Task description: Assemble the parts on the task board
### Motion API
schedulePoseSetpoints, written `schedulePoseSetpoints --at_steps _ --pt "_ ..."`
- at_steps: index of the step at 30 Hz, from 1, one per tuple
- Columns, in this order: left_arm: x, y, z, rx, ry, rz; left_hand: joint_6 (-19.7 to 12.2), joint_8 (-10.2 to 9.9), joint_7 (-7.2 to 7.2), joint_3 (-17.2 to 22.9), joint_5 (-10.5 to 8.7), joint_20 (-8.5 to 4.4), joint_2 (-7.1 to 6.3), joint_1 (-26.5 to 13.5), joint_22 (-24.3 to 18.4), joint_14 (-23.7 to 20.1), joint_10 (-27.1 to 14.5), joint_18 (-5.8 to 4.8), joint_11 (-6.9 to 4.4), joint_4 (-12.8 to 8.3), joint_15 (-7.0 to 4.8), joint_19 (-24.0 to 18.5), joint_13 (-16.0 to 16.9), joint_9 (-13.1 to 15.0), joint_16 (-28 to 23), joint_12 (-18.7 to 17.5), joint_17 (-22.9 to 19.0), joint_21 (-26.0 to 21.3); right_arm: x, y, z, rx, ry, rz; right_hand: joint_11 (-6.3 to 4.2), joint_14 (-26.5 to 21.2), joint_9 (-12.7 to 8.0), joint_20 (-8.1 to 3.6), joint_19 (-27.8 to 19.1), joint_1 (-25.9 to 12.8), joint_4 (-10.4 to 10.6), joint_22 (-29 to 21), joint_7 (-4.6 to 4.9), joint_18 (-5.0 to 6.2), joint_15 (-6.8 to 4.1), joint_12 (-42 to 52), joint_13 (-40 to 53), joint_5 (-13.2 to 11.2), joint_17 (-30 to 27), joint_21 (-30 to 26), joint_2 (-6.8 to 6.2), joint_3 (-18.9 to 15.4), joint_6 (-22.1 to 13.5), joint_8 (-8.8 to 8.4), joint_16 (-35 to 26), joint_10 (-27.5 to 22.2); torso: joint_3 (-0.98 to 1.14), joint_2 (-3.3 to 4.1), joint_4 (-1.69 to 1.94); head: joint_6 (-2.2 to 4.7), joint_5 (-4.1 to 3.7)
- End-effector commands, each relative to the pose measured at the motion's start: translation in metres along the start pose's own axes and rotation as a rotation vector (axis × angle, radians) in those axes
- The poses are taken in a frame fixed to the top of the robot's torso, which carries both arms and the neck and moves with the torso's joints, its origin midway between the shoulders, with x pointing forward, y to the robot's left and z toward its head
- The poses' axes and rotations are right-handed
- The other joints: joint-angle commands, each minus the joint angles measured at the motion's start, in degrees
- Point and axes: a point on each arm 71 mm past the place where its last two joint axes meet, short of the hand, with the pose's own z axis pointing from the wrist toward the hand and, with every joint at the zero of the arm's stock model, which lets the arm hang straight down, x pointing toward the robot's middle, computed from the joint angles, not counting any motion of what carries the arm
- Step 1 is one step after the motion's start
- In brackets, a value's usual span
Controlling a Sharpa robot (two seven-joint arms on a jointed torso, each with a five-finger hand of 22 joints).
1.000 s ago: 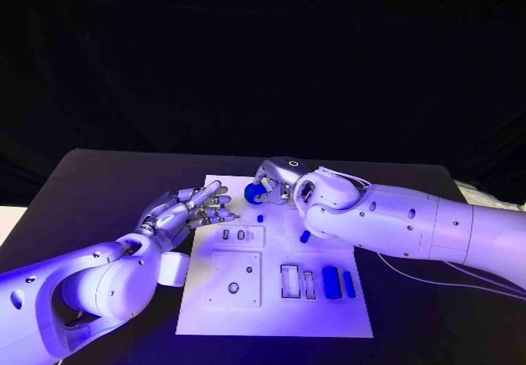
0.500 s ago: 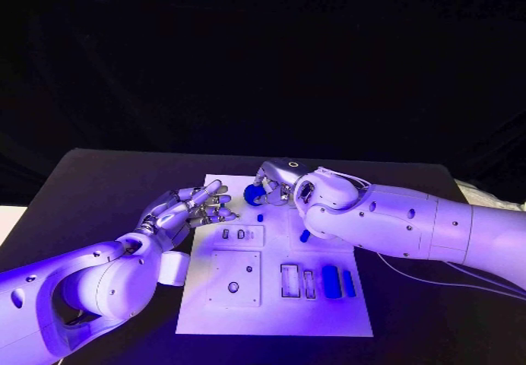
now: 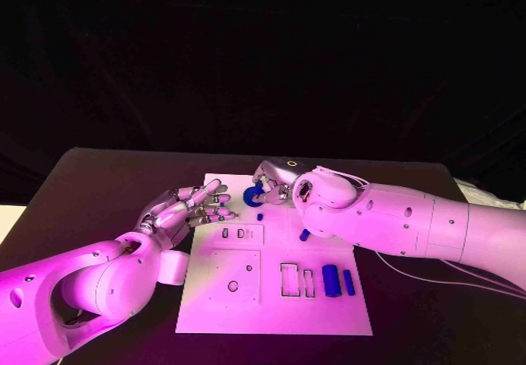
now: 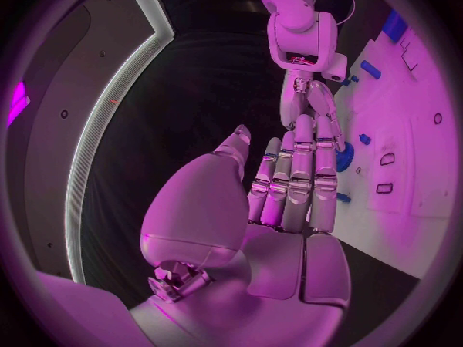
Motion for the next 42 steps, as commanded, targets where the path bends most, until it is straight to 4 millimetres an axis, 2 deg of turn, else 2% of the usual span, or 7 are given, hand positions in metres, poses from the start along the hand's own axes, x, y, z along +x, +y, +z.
schedulePoseSetpoints --at_steps 1,10,18,24,30,35,42 --pt "0.003 -0.001 0.0 0.006 0.022 -0.01 0.48 -0.34 0.09 -0.25 -0.17 0.06 0.27 -0.22 -0.06 -0.29 0.54 0.64 0.05 0.0 0.22 0.25 0.08 -0.03 -0.12 -0.23 0.06 -0.23 0.001 0.0 -0.001 -0.001 0.004 -0.008 -0.08 4.28 -0.06 0.39 0.33 0.11 -0.14 5.81 -0.02 -0.42 0.43 -0.25 2.85 -0.19 7.27 -0.26 -0.66 -0.36 -0.5 -0.29 -0.18 -0.32 -0.01 -0.05 0.01 -0.06 0.0" --pt "0.001 -0.001 -0.001 0.006 0.019 -0.009 0.48 -0.34 0.09 -0.25 -0.17 0.06 0.27 -0.22 -0.06 -0.29 0.54 0.64 0.05 0.0 0.22 0.25 0.08 -0.03 -0.12 -0.23 0.06 -0.23 -0.008 -0.011 -0.018 -0.008 -0.036 0.046 -0.1 4.32 0.15 0.5 0.44 -0.24 0.28 5.95 -0.1 -0.45 0.47 0.1 3.13 0.19 7.41 -0.22 -0.37 -0.55 -0.01 0.07 -0.09 -0.11 0.02 -0.04 -0.12 -0.09 0.02" --pt "-0.001 -0.002 -0.002 0.008 0.013 -0.007 0.51 -0.37 0.07 -0.42 -0.16 0.05 0.39 -0.13 -0.11 -0.33 0.58 0.64 0.03 -0.18 0.21 0.3 0.08 -0.02 -0.16 -0.29 0.22 -0.32 -0.03 -0.055 -0.055 -0.051 -0.062 0.257 -0.26 4.42 0.25 0.44 0.56 1.43 -0.63 6.13 -0.2 -0.48 0.35 0.03 3.25 1.39 7.77 -0.17 0.45 0.2 0.68 0.1 0.15 -0.13 0.08 -0.12 -0.46 0.17 -0.42" --pt "-0.002 -0.002 -0.002 0.009 0.015 -0.008 0.55 -0.37 -0.03 -0.5 -0.15 0.05 0.46 -0.02 -0.13 -0.36 0.64 0.64 -0.01 -0.31 0.2 0.31 0.08 -0.02 -0.2 -0.31 0.31 -0.37 -0.043 -0.101 -0.081 -0.053 -0.086 0.336 -0.27 4.48 0.31 0.45 0.61 2.65 -1.81 6.27 -0.21 -0.52 0.36 0.01 3.37 1.62 8.1 -0.13 0.16 0.47 1.12 0.22 0.37 -0.21 0.51 -0.13 -1.19 0.61 -0.94" --pt "-0.002 -0.002 -0.001 0.009 0.017 -0.008 0.79 -0.31 -0.28 -0.65 -0.13 0.02 0.74 0.15 -0.19 -0.41 0.93 0.66 -0.17 -0.53 0.13 0.37 0.11 0.02 -0.26 -0.27 0.52 -0.49 -0.042 -0.145 -0.1 0.011 -0.1 0.284 -0.28 4.49 0.32 0.45 0.68 2.68 -2.0 6.4 -0.23 -0.55 0.36 -0.25 3.25 1.62 8.16 -0.09 -0.15 0.31 1.28 0.25 0.41 -0.32 0.79 0.0 -1.44 0.76 -1.54" --pt "-0.003 -0.002 0.0 0.009 0.015 -0.008 0.79 -0.31 -0.28 -0.66 -0.13 0.02 0.75 0.15 -0.19 -0.41 0.94 0.66 -0.18 -0.53 0.13 0.37 0.11 0.02 -0.26 -0.27 0.52 -0.49 -0.038 -0.165 -0.106 0.049 -0.099 0.265 -0.29 4.49 0.32 0.45 0.72 2.71 -2.09 6.48 -0.25 -0.57 0.36 -0.28 3.25 1.62 8.21 -0.06 -0.31 0.22 1.33 0.25 0.44 -0.33 1.02 0.04 -1.48 0.66 -1.77" --pt "-0.002 -0.001 0.001 0.009 0.016 -0.008 0.85 -0.3 -0.32 -0.7 -0.13 0.01 0.81 0.19 -0.21 -0.41 1.01 0.67 -0.21 -0.58 0.11 0.39 0.12 0.03 -0.27 -0.27 0.58 -0.52 -0.028 -0.171 -0.109 0.063 -0.075 0.267 -0.29 4.5 0.32 0.45 0.75 2.71 -2.12 6.53 -0.25 -0.58 0.36 -0.23 3.28 1.6 8.26 -0.04 -0.37 0.19 1.35 0.25 0.47 -0.31 0.77 -0.05 -1.22 0.4 -2.15"
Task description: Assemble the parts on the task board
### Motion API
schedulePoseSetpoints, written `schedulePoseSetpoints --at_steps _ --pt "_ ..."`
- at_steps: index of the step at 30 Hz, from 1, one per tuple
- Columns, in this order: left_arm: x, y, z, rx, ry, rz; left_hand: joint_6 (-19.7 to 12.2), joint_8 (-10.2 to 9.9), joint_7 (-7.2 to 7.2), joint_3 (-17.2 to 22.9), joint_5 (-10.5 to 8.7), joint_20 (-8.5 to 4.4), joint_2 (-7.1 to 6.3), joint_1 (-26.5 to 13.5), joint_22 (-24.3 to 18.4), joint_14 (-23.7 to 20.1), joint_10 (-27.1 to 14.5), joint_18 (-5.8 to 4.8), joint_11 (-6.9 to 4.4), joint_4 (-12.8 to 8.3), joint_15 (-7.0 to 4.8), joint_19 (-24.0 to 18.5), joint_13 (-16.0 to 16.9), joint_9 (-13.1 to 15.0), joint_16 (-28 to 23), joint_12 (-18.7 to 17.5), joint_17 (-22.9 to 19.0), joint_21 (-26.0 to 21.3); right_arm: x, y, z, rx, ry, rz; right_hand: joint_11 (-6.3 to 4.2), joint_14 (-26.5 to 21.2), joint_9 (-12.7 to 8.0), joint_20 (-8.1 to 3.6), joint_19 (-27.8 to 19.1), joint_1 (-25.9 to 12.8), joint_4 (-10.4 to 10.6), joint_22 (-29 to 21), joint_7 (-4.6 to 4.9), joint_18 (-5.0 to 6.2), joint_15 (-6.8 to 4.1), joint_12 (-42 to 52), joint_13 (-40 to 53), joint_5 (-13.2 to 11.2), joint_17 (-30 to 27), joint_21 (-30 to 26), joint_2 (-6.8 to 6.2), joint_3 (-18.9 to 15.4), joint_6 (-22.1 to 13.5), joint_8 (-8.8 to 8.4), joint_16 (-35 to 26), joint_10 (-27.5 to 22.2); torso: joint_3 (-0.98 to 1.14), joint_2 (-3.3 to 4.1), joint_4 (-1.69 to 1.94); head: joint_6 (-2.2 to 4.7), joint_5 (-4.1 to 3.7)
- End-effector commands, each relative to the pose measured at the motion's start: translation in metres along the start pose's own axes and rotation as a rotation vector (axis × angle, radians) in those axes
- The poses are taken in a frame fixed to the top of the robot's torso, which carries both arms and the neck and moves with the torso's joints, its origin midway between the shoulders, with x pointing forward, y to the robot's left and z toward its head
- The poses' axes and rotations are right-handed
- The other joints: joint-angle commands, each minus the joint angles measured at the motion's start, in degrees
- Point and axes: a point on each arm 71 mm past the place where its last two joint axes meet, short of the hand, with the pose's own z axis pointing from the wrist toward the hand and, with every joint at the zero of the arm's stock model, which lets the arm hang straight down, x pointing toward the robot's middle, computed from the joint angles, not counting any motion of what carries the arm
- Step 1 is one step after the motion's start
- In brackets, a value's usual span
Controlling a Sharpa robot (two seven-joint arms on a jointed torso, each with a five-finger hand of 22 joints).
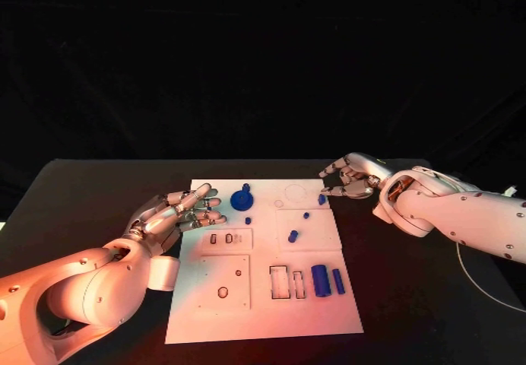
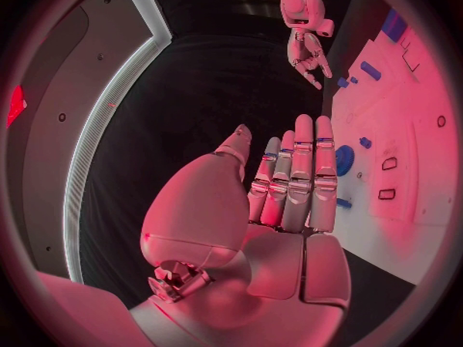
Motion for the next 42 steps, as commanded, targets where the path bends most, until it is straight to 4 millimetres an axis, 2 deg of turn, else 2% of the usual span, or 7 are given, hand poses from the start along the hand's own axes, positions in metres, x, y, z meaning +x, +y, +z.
schedulePoseSetpoints --at_steps 1,8,12,19,25,38,42 --pt "0.003 -0.001 0.001 0.008 0.023 -0.01 0.44 -0.3 0.08 -0.22 -0.13 0.01 0.51 -0.11 -0.08 -0.41 0.38 0.67 0.0 -0.1 0.11 0.39 0.06 0.03 -0.27 -0.27 0.05 -0.31 0.005 0.001 0.0 -0.029 0.014 0.009 -0.09 4.5 0.07 0.45 0.76 0.18 -0.38 6.51 -0.02 -0.58 0.36 -0.24 3.14 0.23 8.24 -0.04 -0.32 -0.18 0.47 0.25 0.23 -0.1 -0.07 -0.02 0.16 -0.18 -0.18" --pt "0.002 0.0 0.001 0.008 0.02 -0.009 0.44 -0.3 0.08 -0.22 -0.13 0.01 0.51 -0.11 -0.08 -0.41 0.38 0.67 0.0 -0.1 0.11 0.39 0.06 0.03 -0.27 -0.27 0.05 -0.31 0.016 -0.006 -0.003 -0.009 0.046 0.014 -0.09 4.49 0.07 0.45 0.76 0.16 -0.38 6.51 -0.02 -0.58 0.36 -0.23 3.15 0.2 8.24 -0.04 -0.36 -0.21 0.49 0.25 0.22 -0.1 -0.14 0.0 0.08 -0.39 -0.05" --pt "0.002 0.0 0.001 0.008 0.021 -0.009 0.45 -0.31 0.09 -0.27 -0.14 0.0 0.53 -0.11 -0.09 -0.41 0.41 0.67 0.0 -0.13 0.1 0.41 0.06 0.03 -0.28 -0.27 0.09 -0.32 0.019 -0.01 -0.003 0.005 0.057 0.013 -0.09 4.48 0.07 0.45 0.74 0.14 -0.38 6.48 -0.02 -0.57 0.36 -0.33 3.09 0.18 8.19 -0.05 -0.38 -0.24 0.5 0.24 0.19 -0.13 -0.22 -0.09 0.17 -0.52 -0.17" --pt "0.001 0.0 0.001 0.008 0.02 -0.009 0.45 -0.31 0.09 -0.27 -0.14 0.0 0.53 -0.11 -0.09 -0.41 0.41 0.67 0.0 -0.13 0.1 0.41 0.06 0.03 -0.28 -0.27 0.09 -0.32 0.023 -0.014 -0.002 0.018 0.071 0.012 -0.09 4.49 0.07 0.45 0.72 0.13 -0.38 6.46 -0.03 -0.56 0.35 -0.26 3.13 0.17 8.24 -0.06 -0.35 -0.25 0.54 0.26 0.23 -0.1 -0.18 -0.08 0.11 -0.62 -0.1" --pt "0.002 0.0 0.002 0.007 0.02 -0.009 0.46 -0.32 0.11 -0.3 -0.14 -0.01 0.55 -0.1 -0.1 -0.41 0.42 0.67 0.0 -0.15 0.09 0.42 0.06 0.02 -0.28 -0.28 0.12 -0.34 0.029 -0.016 -0.001 0.021 0.083 0.015 -0.15 4.49 0.12 0.43 0.72 0.24 -0.43 6.46 -0.09 -0.56 0.32 -0.29 3.16 0.24 8.23 -0.06 0.06 -0.12 0.95 0.38 0.21 -0.09 -0.2 -0.11 0.22 -0.71 -0.22" --pt "0.001 0.0 0.001 0.007 0.018 -0.008 0.46 -0.32 0.11 -0.3 -0.14 -0.01 0.55 -0.1 -0.1 -0.41 0.42 0.67 0.0 -0.15 0.09 0.42 0.06 0.02 -0.28 -0.28 0.12 -0.34 0.035 -0.017 -0.001 0.022 0.1 0.019 -0.35 4.51 0.27 0.32 0.81 0.61 -0.76 6.62 -0.3 -0.6 0.17 -0.15 3.32 0.22 8.38 -0.01 0.82 0.28 2.36 0.76 0.3 0.02 -0.19 -0.12 0.12 -0.82 -0.03" --pt "0.001 0.0 0.001 0.006 0.017 -0.008 0.46 -0.32 0.11 -0.3 -0.14 -0.01 0.55 -0.1 -0.1 -0.41 0.42 0.67 0.0 -0.15 0.09 0.42 0.06 0.02 -0.28 -0.28 0.12 -0.34 0.036 -0.017 -0.001 0.023 0.102 0.019 -0.53 4.52 0.36 0.2 0.85 0.86 -1.0 6.69 -0.51 -0.61 0.02 -0.15 3.38 -0.34 8.43 0.02 1.4 0.7 3.44 1.02 0.32 0.06 -0.17 -0.14 0.1 -0.84 -0.1"
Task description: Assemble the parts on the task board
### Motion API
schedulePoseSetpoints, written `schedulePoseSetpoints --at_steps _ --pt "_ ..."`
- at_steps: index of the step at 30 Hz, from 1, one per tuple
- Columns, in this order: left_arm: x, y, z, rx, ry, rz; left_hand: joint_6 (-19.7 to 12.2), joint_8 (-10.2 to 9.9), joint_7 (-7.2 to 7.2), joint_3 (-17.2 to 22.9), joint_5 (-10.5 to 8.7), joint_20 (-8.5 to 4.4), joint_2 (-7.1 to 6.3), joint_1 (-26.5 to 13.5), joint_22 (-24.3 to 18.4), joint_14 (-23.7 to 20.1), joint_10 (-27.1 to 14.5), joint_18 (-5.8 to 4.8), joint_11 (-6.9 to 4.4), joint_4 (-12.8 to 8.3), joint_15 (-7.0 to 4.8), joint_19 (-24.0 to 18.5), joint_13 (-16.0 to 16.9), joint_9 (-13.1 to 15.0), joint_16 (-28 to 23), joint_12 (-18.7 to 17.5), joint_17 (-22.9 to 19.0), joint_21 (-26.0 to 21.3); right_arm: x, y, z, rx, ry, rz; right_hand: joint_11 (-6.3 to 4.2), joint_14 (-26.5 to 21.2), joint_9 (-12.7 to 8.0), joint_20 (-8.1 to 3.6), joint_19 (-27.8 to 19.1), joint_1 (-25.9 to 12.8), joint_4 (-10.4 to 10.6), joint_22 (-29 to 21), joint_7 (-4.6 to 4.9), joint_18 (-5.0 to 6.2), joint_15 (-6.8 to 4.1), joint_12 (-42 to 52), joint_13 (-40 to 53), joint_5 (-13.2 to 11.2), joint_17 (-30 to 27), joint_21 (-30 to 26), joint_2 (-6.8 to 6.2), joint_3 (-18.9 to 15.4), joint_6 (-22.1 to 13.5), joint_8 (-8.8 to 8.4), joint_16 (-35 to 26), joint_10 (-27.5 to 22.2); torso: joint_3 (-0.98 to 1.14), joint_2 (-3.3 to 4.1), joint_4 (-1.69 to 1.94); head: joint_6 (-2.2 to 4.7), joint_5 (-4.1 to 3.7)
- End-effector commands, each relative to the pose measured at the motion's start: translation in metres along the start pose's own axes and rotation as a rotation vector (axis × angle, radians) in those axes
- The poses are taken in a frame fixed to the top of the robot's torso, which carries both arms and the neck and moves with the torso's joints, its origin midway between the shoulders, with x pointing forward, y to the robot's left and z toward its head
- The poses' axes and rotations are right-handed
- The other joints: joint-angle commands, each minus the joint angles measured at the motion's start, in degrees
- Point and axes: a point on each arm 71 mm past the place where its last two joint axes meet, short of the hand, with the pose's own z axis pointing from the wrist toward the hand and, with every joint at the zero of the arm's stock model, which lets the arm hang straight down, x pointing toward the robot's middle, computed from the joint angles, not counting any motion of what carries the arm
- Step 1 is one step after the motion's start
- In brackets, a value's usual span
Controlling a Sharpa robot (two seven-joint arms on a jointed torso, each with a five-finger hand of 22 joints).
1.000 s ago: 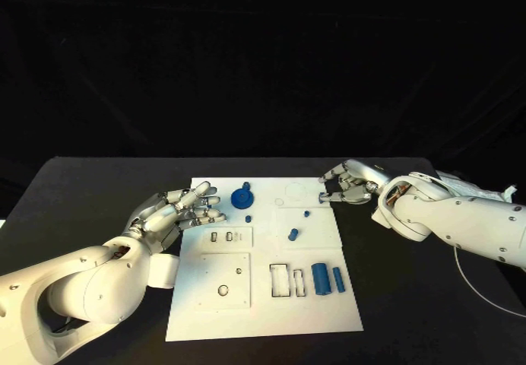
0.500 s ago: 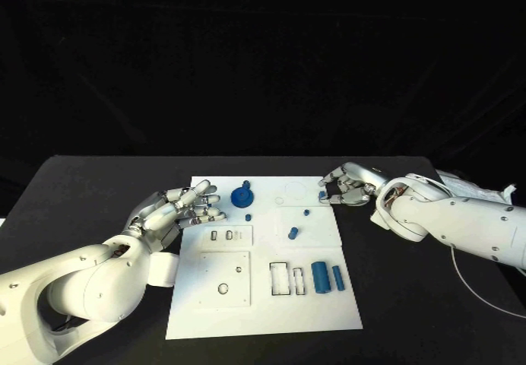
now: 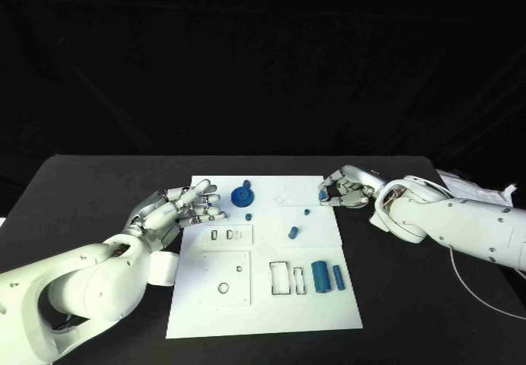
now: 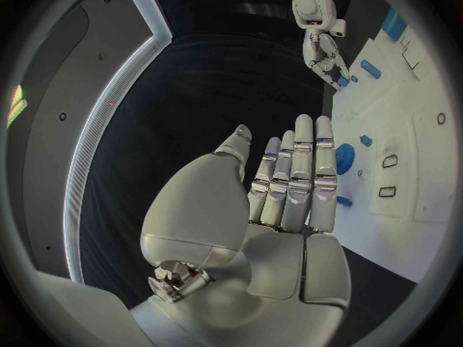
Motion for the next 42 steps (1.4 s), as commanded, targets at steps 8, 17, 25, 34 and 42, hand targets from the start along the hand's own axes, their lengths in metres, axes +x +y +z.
schedulePoseSetpoints --at_steps 8,17,25,34,42 --pt "0.002 -0.001 0.0 0.006 0.02 -0.009 0.46 -0.34 0.15 -0.37 -0.14 -0.02 0.57 -0.08 -0.08 -0.41 0.44 0.67 0.0 -0.2 0.08 0.44 0.08 0.01 -0.29 -0.31 0.11 -0.37 0.003 -0.001 0.001 -0.005 0.023 -0.001 -1.18 4.55 0.31 -0.24 0.91 1.28 -1.14 6.84 -0.8 -0.64 -0.51 -0.16 3.52 -2.16 8.54 0.06 2.57 2.2 3.21 0.83 0.38 0.1 0.04 -0.02 0.02 -0.06 -0.09" --pt "0.003 -0.001 0.0 0.005 0.02 -0.009 0.46 -0.34 0.15 -0.37 -0.14 -0.02 0.57 -0.08 -0.08 -0.41 0.44 0.67 0.0 -0.2 0.08 0.44 0.08 0.01 -0.29 -0.31 0.11 -0.37 0.003 0.0 0.002 -0.008 0.019 0.0 -1.46 4.58 0.35 -0.5 1.03 1.34 -1.54 7.04 -1.14 -0.68 -0.75 -0.07 3.66 -2.48 8.67 0.13 3.2 3.17 4.43 0.97 0.46 0.19 0.02 0.0 -0.03 -0.15 -0.15" --pt "0.002 -0.001 0.0 0.005 0.018 -0.008 0.44 -0.37 0.19 -0.41 -0.14 -0.02 0.6 -0.05 -0.09 -0.42 0.44 0.67 0.02 -0.25 0.08 0.46 0.07 0.01 -0.3 -0.33 0.16 -0.39 0.004 0.003 0.003 -0.003 0.006 0.002 -1.5 4.58 0.23 -0.62 1.05 0.23 -1.35 7.07 -1.17 -0.69 -0.83 -0.06 3.74 -2.75 8.66 0.14 2.56 2.91 4.66 0.72 0.43 0.27 0.0 -0.02 0.08 -0.3 -0.3" --pt "0.001 -0.001 0.0 0.005 0.015 -0.007 0.44 -0.37 0.19 -0.41 -0.14 -0.02 0.6 -0.05 -0.09 -0.42 0.44 0.67 0.02 -0.25 0.08 0.46 0.07 0.01 -0.3 -0.33 0.16 -0.39 0.003 0.012 0.004 0.006 -0.033 0.044 -2.01 4.63 0.4 -0.9 1.21 -0.56 -1.12 7.3 -1.84 -0.74 -1.21 0.34 4.06 -0.31 8.84 0.24 3.32 3.66 6.34 1.1 0.54 0.6 0.03 -0.09 0.03 -0.44 0.01" --pt "0.0 -0.001 0.001 0.006 0.011 -0.005 0.43 -0.39 0.22 -0.45 -0.14 -0.02 0.63 -0.01 -0.1 -0.42 0.44 0.67 0.04 -0.3 0.09 0.47 0.06 0.0 -0.31 -0.36 0.2 -0.41 -0.008 0.044 0.009 -0.016 -0.062 0.084 -2.57 4.64 0.73 -1.31 1.22 -1.59 -0.69 7.28 -2.56 -0.73 -1.67 0.33 4.14 1.27 8.81 0.23 4.08 4.17 7.88 1.7 0.51 0.77 -0.06 -0.19 0.11 -0.44 0.27"
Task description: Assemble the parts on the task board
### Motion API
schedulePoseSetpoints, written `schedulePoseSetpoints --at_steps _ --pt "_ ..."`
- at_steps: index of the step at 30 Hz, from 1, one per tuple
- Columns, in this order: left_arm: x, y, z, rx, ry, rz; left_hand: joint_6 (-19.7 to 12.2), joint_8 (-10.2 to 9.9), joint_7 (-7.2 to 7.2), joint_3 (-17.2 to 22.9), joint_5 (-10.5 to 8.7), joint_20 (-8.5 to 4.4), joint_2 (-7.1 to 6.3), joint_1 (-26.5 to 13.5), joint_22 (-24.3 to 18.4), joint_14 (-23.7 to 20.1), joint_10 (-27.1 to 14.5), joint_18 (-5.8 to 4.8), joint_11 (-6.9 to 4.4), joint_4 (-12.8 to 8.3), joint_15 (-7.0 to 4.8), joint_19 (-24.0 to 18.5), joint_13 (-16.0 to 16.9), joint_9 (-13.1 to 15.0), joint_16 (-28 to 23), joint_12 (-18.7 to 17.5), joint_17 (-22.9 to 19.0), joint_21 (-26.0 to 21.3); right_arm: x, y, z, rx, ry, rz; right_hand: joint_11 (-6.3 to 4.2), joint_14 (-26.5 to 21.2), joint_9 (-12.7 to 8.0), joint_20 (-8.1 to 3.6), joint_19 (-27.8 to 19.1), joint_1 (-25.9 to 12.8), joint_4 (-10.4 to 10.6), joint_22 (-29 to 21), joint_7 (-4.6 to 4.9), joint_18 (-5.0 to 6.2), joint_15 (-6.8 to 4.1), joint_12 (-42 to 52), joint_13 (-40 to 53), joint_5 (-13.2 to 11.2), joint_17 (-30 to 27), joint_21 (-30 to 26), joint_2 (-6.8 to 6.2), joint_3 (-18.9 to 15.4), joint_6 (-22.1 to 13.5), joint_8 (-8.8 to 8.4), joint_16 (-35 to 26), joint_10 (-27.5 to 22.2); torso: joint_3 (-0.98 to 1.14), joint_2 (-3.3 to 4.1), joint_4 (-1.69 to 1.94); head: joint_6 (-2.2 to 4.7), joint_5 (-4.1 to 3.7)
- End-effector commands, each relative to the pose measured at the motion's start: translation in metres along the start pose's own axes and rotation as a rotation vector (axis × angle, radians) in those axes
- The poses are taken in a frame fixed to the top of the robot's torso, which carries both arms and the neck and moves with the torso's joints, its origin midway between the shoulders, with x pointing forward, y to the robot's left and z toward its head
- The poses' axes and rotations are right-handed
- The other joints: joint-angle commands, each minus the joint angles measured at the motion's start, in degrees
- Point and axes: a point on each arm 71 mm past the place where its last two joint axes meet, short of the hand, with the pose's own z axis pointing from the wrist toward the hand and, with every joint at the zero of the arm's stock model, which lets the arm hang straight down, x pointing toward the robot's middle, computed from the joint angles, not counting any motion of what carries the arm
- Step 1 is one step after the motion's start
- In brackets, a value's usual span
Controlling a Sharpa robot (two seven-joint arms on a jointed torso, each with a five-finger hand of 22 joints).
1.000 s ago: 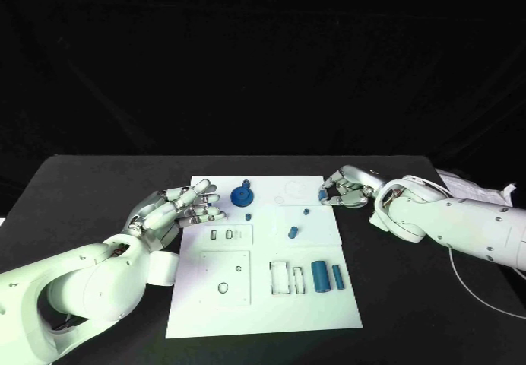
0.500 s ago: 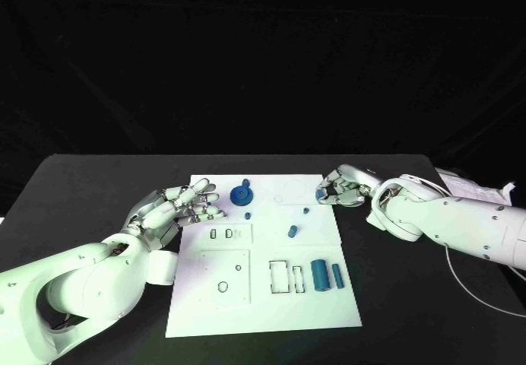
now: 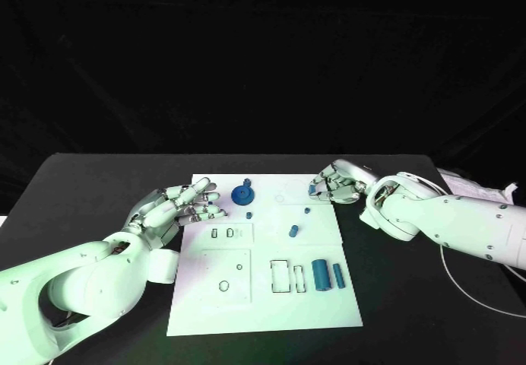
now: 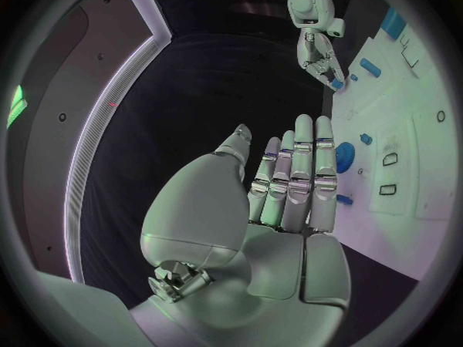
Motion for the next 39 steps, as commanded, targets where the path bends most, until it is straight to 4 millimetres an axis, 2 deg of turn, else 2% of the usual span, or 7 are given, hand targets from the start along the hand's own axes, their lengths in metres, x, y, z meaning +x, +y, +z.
schedulePoseSetpoints --at_steps 1,4,8,19,22,25,39 --pt "0.001 -0.001 0.001 0.007 0.015 -0.007 0.22 -0.4 0.01 -0.29 -0.14 -0.02 0.63 -0.01 -0.05 -0.42 0.44 0.67 0.03 -0.15 0.09 0.47 0.07 0.0 -0.31 -0.36 0.05 -0.2 -0.006 0.013 0.004 0.026 -0.032 0.022 -0.73 4.73 0.18 -0.47 1.17 -0.18 0.0 7.2 -1.13 -0.72 -0.52 0.08 3.74 0.24 8.8 0.21 0.78 0.31 1.57 0.28 0.24 0.13 -0.08 -0.05 0.05 0.01 0.24" --pt "0.0 -0.001 0.001 0.007 0.013 -0.006 0.22 -0.41 0.01 -0.31 -0.13 -0.03 0.67 0.05 -0.06 -0.42 0.45 0.67 0.04 -0.21 0.09 0.49 0.07 -0.01 -0.32 -0.38 0.09 -0.22 -0.006 0.028 0.008 0.011 -0.019 0.012 -0.74 4.71 0.18 -0.48 1.14 -0.18 -0.02 7.14 -1.14 -0.71 -0.53 0.01 3.7 0.24 8.72 0.19 0.77 0.32 1.59 0.28 0.18 0.11 -0.12 -0.09 0.09 -0.08 0.47" --pt "-0.001 -0.001 0.001 0.009 0.009 -0.004 0.22 -0.41 0.01 -0.31 -0.13 -0.03 0.67 0.05 -0.06 -0.42 0.45 0.67 0.04 -0.21 0.09 0.49 0.07 -0.01 -0.32 -0.38 0.09 -0.22 0.002 0.051 0.014 -0.02 0.019 -0.016 -0.78 4.67 0.16 -0.54 1.07 -0.19 -0.13 7.02 -1.14 -0.68 -0.59 -0.17 3.62 0.3 8.54 0.14 0.66 0.36 1.48 0.2 0.05 0.05 -0.17 -0.23 0.16 -0.28 1.26" --pt "-0.01 -0.002 0.003 0.018 -0.014 0.004 0.21 -0.46 0.01 -0.34 -0.12 -0.03 0.76 0.24 -0.08 -0.43 0.47 0.67 0.03 -0.39 0.09 0.52 0.06 -0.02 -0.34 -0.42 0.19 -0.27 0.039 0.107 0.029 -0.114 0.085 -0.129 -0.79 4.62 0.16 -0.61 0.95 -0.33 -0.18 6.84 -1.13 -0.63 -0.63 -0.4 3.51 0.09 8.33 0.06 0.57 0.38 1.41 0.12 -0.12 -0.01 -0.36 -0.82 0.37 -1.97 3.45" --pt "-0.014 -0.002 0.003 0.022 -0.025 0.008 0.22 -0.46 0.01 -0.35 -0.11 -0.04 0.79 0.29 -0.09 -0.44 0.48 0.67 0.03 -0.44 0.09 0.53 0.05 -0.02 -0.35 -0.43 0.21 -0.28 0.051 0.117 0.03 -0.131 0.089 -0.157 -0.79 4.62 0.16 -0.61 0.95 -0.33 -0.18 6.84 -1.13 -0.63 -0.63 -0.4 3.51 0.09 8.33 0.06 0.57 0.38 1.41 0.12 -0.12 -0.01 -0.47 -0.94 0.5 -2.4 3.97" --pt "-0.017 -0.003 0.003 0.024 -0.032 0.011 0.22 -0.47 0.0 -0.36 -0.11 -0.04 0.82 0.35 -0.1 -0.44 0.49 0.67 0.02 -0.5 0.08 0.54 0.05 -0.02 -0.36 -0.44 0.24 -0.29 0.062 0.124 0.032 -0.138 0.091 -0.174 -0.79 4.59 0.16 -0.64 0.91 -0.4 -0.18 6.77 -1.12 -0.62 -0.64 -0.49 3.47 -0.02 8.19 0.03 0.54 0.38 1.42 0.1 -0.23 -0.04 -0.39 -0.79 0.36 -2.53 4.48" --pt "-0.019 -0.003 0.003 0.025 -0.033 0.011 0.22 -0.47 0.0 -0.36 -0.11 -0.04 0.82 0.35 -0.1 -0.44 0.49 0.67 0.02 -0.5 0.08 0.54 0.05 -0.02 -0.36 -0.44 0.24 -0.29 0.099 0.145 0.036 -0.157 0.124 -0.188 -0.76 4.5 0.14 -0.72 0.74 -0.77 -0.17 6.47 -1.06 -0.55 -0.67 -0.77 3.36 -0.38 7.8 -0.1 0.34 0.36 1.3 -0.05 -0.53 -0.13 -0.38 -0.76 0.33 -3.33 5.09"
